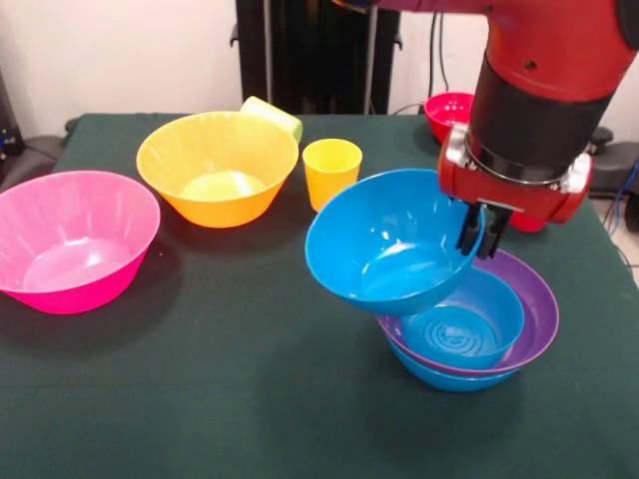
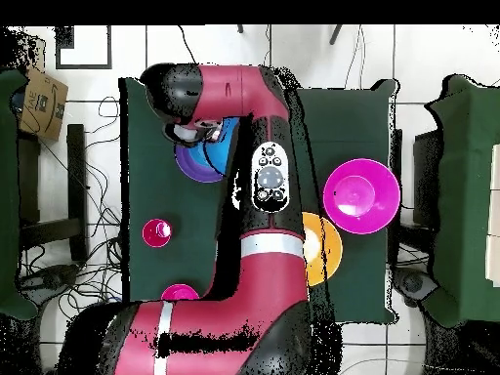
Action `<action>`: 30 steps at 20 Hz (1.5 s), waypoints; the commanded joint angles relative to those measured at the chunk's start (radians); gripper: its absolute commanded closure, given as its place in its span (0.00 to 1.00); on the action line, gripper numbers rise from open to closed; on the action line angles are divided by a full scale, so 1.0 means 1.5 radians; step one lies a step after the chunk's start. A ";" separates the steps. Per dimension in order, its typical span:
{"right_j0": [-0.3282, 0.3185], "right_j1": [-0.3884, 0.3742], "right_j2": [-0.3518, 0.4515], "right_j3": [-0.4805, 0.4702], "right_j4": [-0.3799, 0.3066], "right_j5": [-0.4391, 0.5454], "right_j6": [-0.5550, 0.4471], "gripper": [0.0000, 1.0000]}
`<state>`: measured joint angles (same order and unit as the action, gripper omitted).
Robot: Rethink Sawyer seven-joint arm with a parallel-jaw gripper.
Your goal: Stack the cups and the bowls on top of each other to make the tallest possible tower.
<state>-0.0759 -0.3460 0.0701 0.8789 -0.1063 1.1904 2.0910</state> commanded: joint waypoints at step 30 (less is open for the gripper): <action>0.049 0.046 -0.048 -0.062 0.069 0.009 0.119 1.00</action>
<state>-0.0050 -0.2901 -0.0286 0.7845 -0.0075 1.1904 2.1132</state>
